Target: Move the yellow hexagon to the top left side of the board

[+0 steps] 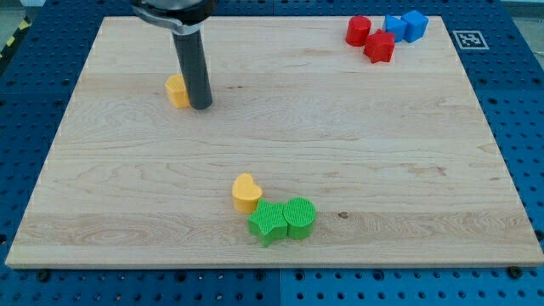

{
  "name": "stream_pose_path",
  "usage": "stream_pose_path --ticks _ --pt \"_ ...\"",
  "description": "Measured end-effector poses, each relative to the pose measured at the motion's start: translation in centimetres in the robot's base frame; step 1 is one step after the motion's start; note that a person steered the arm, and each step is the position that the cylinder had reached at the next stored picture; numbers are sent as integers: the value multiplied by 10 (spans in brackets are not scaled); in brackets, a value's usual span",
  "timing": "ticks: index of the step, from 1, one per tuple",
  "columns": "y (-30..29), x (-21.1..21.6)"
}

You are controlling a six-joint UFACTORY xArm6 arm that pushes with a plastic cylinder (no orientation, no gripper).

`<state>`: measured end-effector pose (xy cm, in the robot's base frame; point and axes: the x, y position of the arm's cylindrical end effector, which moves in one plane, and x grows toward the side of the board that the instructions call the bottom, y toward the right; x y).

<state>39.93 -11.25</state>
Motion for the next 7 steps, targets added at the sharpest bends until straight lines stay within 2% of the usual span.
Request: stream_pose_path --ticks 4,7 --pt "-56 -21" --pt "-56 -79"
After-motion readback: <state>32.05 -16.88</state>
